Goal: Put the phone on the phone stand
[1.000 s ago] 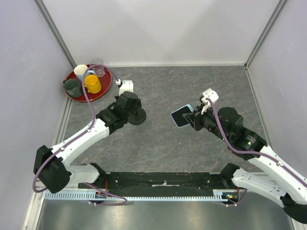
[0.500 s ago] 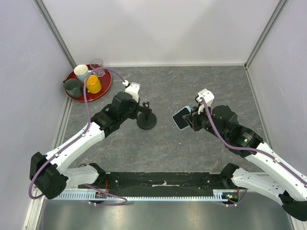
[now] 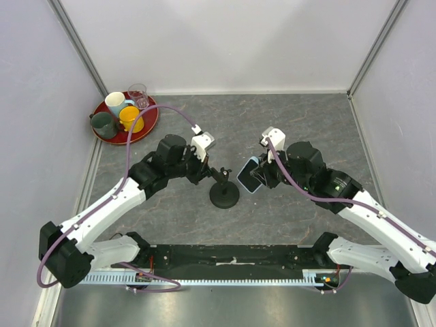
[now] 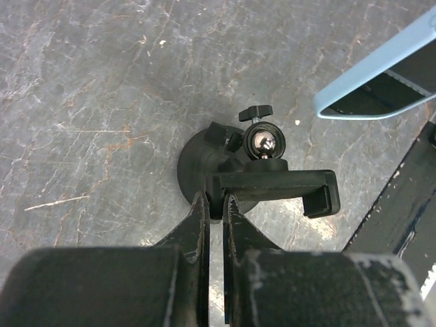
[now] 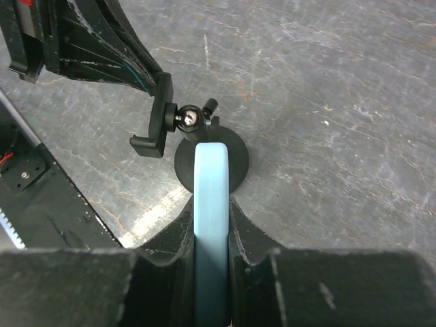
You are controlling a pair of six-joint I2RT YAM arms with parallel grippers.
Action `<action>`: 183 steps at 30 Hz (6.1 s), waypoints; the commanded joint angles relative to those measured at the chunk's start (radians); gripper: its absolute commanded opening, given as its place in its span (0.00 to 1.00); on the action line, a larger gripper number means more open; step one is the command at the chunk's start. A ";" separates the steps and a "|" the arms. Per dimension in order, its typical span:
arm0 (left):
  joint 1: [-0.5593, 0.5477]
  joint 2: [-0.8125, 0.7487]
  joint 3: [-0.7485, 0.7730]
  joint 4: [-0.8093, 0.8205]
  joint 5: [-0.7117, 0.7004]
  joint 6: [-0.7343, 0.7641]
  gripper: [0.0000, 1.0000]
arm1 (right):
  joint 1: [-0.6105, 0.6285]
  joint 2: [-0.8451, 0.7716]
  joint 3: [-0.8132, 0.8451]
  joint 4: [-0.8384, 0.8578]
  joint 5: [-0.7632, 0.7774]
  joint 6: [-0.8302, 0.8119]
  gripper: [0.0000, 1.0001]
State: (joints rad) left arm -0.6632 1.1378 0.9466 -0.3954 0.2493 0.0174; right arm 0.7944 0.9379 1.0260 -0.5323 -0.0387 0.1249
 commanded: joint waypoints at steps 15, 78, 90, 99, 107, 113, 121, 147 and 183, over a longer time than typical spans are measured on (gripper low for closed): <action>-0.006 -0.065 -0.012 0.027 0.064 -0.008 0.35 | 0.003 0.059 0.134 0.103 -0.179 -0.025 0.00; -0.006 -0.122 -0.195 0.283 0.070 -0.008 0.02 | 0.012 -0.047 0.039 0.158 -0.450 -0.158 0.00; -0.006 -0.205 -0.213 0.273 0.094 0.027 0.02 | 0.103 0.133 0.200 0.055 -0.719 -0.600 0.00; -0.006 -0.243 -0.213 0.263 0.149 0.042 0.02 | 0.147 0.452 0.422 0.002 -0.874 -0.830 0.00; -0.006 -0.256 -0.220 0.263 0.163 0.050 0.02 | 0.141 0.618 0.499 -0.090 -0.857 -0.947 0.00; -0.006 -0.254 -0.223 0.267 0.163 0.061 0.02 | 0.112 0.642 0.474 -0.095 -0.883 -0.947 0.00; -0.006 -0.262 -0.233 0.274 0.205 0.079 0.02 | 0.059 0.664 0.477 -0.089 -0.946 -0.958 0.00; -0.006 -0.342 -0.282 0.352 -0.103 -0.083 0.02 | 0.035 0.675 0.430 -0.163 -0.568 -0.486 0.00; -0.056 -0.434 -0.193 0.078 -0.475 -0.350 0.02 | 0.238 0.754 0.448 -0.135 0.786 -0.002 0.00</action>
State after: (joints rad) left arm -0.7136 0.7250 0.6640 -0.2619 -0.1627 -0.2523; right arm 1.0920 1.6505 1.4601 -0.4927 0.5011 0.2070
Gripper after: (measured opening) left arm 0.043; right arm 0.219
